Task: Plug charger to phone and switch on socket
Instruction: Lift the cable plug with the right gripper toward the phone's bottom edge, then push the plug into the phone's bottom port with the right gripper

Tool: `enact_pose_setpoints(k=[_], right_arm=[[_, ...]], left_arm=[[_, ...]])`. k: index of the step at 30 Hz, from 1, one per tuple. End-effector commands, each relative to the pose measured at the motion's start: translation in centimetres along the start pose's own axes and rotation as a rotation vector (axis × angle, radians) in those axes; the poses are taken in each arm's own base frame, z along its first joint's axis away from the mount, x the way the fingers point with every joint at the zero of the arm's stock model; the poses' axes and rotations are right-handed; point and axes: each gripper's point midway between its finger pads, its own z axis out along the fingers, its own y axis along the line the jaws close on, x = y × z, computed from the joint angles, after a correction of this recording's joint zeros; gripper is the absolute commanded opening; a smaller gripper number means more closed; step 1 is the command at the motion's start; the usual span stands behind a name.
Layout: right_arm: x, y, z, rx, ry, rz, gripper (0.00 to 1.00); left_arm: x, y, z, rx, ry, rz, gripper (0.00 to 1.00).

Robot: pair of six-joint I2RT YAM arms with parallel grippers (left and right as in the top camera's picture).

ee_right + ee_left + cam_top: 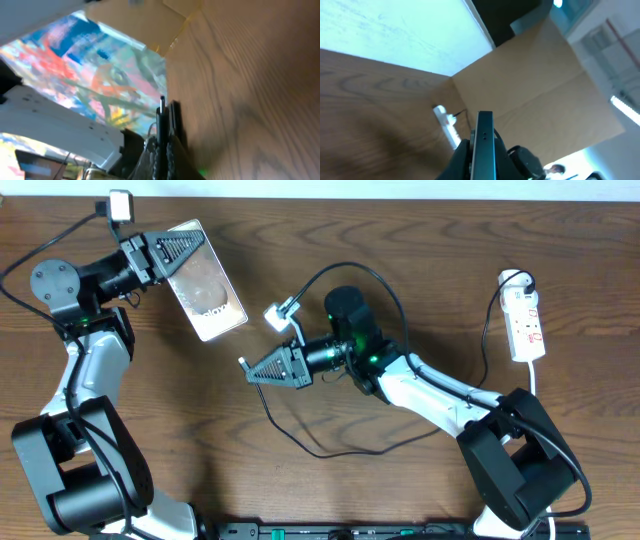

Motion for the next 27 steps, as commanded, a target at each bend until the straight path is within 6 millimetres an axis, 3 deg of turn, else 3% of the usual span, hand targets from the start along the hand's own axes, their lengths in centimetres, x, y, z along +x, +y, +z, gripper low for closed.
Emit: enact_pose_setpoints(k=[1,6,16,27], right_arm=[[-0.7,0.9,-0.3,-0.043,-0.007,0.039,0.01],[-2.2,1.5,-0.4,-0.045,-0.066,0.022,0.01],[-5.4,2.7,-2.0,-0.062,-0.189,-0.023,0.01],[-5.5,2.7,-2.2,-0.065,-0.191,-0.037,0.01]], left_arm=[[-1.7,-1.2,-0.2,0.007,-0.074,-0.092,0.07],[-2.6,-1.2,-0.3,0.012,-0.126,-0.163,0.07],[-2.9,-2.1,-0.3,0.035,-0.141,-0.131,0.07],[-1.4,-2.6,0.6,0.042,-0.06,-0.106,0.08]])
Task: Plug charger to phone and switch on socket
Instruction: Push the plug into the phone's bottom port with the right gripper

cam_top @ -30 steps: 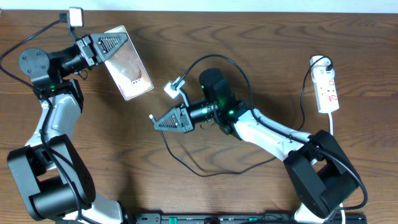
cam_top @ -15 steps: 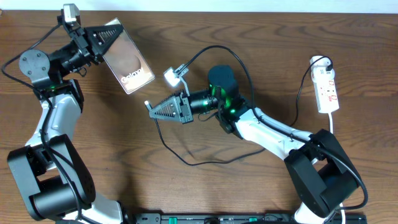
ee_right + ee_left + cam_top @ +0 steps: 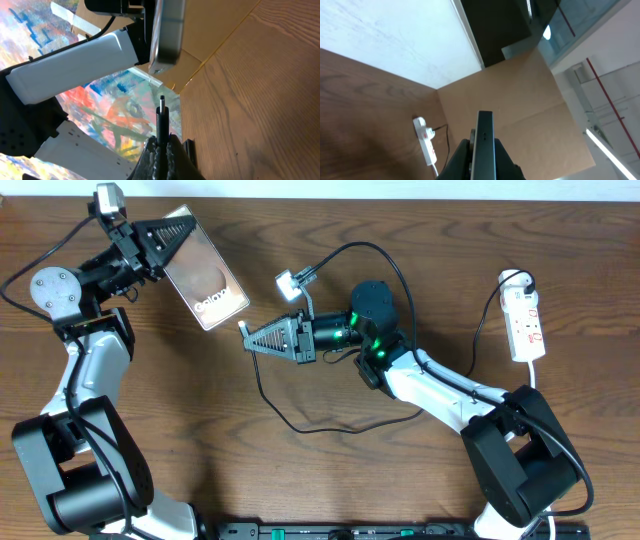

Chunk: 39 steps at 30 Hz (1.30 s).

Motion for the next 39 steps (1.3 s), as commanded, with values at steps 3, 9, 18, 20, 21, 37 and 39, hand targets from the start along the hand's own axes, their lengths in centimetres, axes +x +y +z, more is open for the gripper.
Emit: enact_pose_setpoints(k=[3,9,18,20,21,37,39], right_arm=[[-0.2,-0.2,-0.1,0.001,-0.004,0.0,0.01],[-0.1,-0.2,-0.1,-0.001,0.0,0.0,0.01],[0.1,-0.1,0.1,-0.004,0.005,-0.007,0.01],[0.1,-0.1,0.1,-0.004,0.004,-0.006,0.01],[0.1,-0.1,0.1,-0.004,0.004,-0.007,0.01],[0.1,-0.2,0.1,-0.001,0.005,-0.008,0.01],[0.1,-0.2,0.1,0.0,0.006,-0.008,0.01]], left_arm=[[1.3,-1.4,1.0,0.015,0.073,0.061,0.07],[1.3,-1.4,1.0,0.017,0.073,0.068,0.08],[1.8,-1.5,1.7,0.026,0.091,0.089,0.07],[1.8,-1.5,1.7,0.026,0.091,0.091,0.07],[1.8,-1.5,1.7,0.026,0.091,0.091,0.07],[3.1,-1.8,3.1,0.046,0.131,0.084,0.08],[3.1,-1.8,3.1,0.045,0.133,0.084,0.07]])
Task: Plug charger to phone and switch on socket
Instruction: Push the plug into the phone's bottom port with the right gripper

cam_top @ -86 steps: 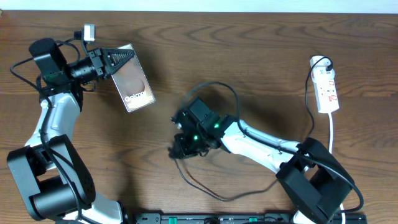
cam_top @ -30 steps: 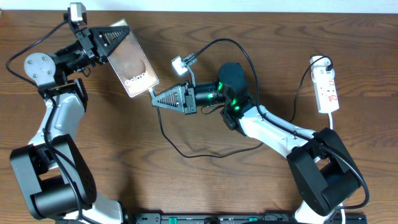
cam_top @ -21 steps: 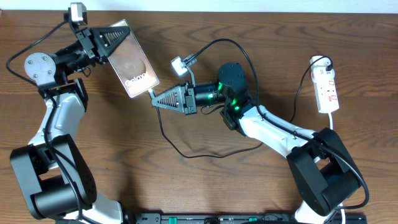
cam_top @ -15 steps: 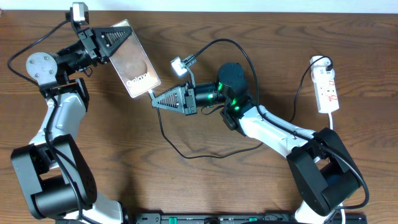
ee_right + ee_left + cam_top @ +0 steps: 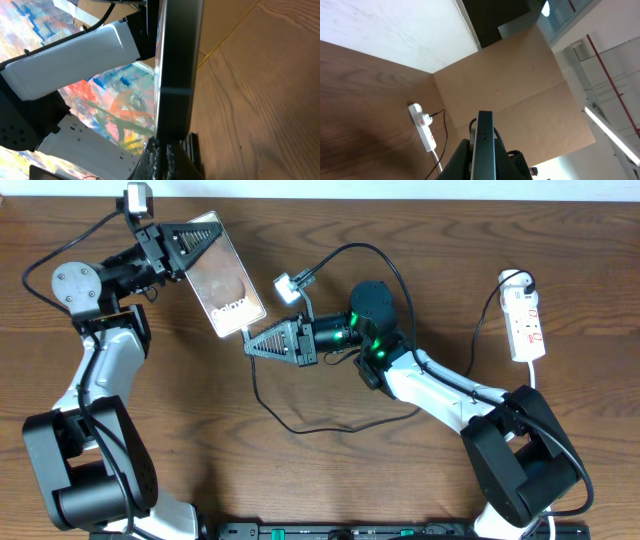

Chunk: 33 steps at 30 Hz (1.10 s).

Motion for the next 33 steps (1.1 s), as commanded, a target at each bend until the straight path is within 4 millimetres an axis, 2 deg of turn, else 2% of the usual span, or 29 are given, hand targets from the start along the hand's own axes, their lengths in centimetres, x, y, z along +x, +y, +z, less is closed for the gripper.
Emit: enact_pose_setpoints(k=[1,14,33], right_arm=[[-0.5,-0.5,0.1,0.018,-0.029,-0.015,0.01],[-0.1,-1.1,0.0,0.037,-0.018,-0.003,0.01],[-1.9,-2.1,-0.2,0.1,-0.12,-0.008,0.01]], left_arm=[[0.4,-1.4,0.5,0.014,0.033,0.051,0.07],[3.1,-0.9,0.2,-0.006,0.191,0.071,0.07],[2.9,-1.0,0.2,-0.005,0.183,0.07,0.07]])
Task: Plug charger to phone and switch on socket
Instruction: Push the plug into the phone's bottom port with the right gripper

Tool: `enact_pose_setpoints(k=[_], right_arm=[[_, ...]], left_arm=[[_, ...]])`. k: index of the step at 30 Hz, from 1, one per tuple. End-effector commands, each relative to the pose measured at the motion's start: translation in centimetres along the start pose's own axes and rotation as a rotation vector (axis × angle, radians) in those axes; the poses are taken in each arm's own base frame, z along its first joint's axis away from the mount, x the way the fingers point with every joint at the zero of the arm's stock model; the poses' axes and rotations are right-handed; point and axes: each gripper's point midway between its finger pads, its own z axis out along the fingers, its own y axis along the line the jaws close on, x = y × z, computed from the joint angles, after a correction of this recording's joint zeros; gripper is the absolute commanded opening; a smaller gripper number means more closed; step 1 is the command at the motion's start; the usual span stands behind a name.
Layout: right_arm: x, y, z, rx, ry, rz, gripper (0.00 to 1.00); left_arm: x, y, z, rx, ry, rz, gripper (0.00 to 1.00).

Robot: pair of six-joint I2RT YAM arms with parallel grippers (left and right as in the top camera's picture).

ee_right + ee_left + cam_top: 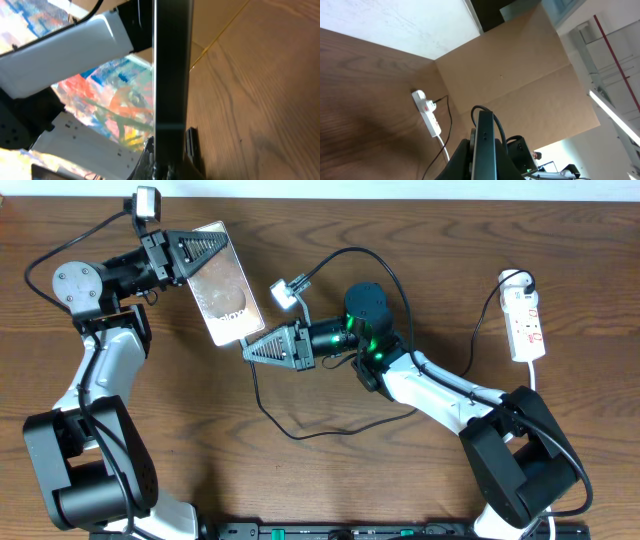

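Note:
My left gripper (226, 248) is shut on the upper end of the phone (226, 288) and holds it tilted above the table. In the left wrist view the phone's dark edge (484, 142) stands between the fingers. My right gripper (248, 352) sits right at the phone's lower end, shut on the charger plug. The right wrist view is filled by the phone's edge (172, 65), which hides the plug tip, so whether the plug is seated cannot be told. The charger's black cable (300, 430) loops across the table. The white socket strip (525, 320) lies at the far right.
The black cable (395, 290) arcs over the right arm towards the socket strip (426, 114), whose own white lead runs down the right edge. A small white wrist camera (283, 293) stands above the right gripper. Brown board walls rise behind the table.
The right gripper has shifted slightly down and left with the plug, staying at the phone's lower end. The phone's edge now fills more of the right wrist view. The left gripper has barely moved.
At first the left gripper held the phone at the far left, with the right gripper and plug well apart in mid-table. Then both were closer, plug tip pointing at the phone's end. Later the plug met that end, and it stays there now.

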Motion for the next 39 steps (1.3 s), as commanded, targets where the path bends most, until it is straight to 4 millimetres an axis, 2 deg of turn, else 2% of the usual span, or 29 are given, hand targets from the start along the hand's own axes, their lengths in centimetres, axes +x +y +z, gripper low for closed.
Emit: enact_pose_setpoints(k=[1,18,19,20,21,22,23,24,33,39], right_arm=[[-2.8,-1.6,-0.6,0.086,-0.143,-0.029,0.01],[-3.1,-1.8,-0.7,0.098,-0.162,-0.033,0.03],[-3.1,-1.8,-0.7,0.097,-0.159,-0.033,0.06],[-3.0,-1.7,-0.7,0.092,-0.152,-0.033,0.15],[-2.8,-1.6,-0.6,0.088,-0.144,-0.041,0.29],[-2.6,-1.5,-0.6,0.081,-0.132,-0.053,0.46],[-2.4,-1.3,-0.6,0.072,-0.116,-0.064,0.81],[-2.2,-1.2,-0.5,0.064,-0.104,-0.074,0.98],[-1.5,-0.8,-0.7,0.035,-0.059,-0.101,0.99],[-2.2,-1.2,-2.5,0.041,-0.064,-0.097,0.99]], left_arm=[[1.3,-1.2,0.4,0.003,0.092,0.043,0.07],[1.3,-1.2,0.4,0.003,0.093,0.056,0.07],[1.3,-1.2,0.4,0.004,0.093,0.064,0.07],[1.3,-1.2,0.4,0.004,0.092,0.07,0.07],[1.3,-1.2,0.4,0.004,0.091,0.071,0.07],[1.3,-1.2,0.4,0.004,0.09,0.073,0.07],[1.2,-1.1,0.3,0.005,0.087,0.078,0.07],[1.2,-1.2,0.4,0.005,0.083,0.087,0.07],[1.1,-1.1,0.2,0.004,0.082,0.123,0.07],[0.0,-0.6,-2.0,-0.03,0.038,0.125,0.07]])
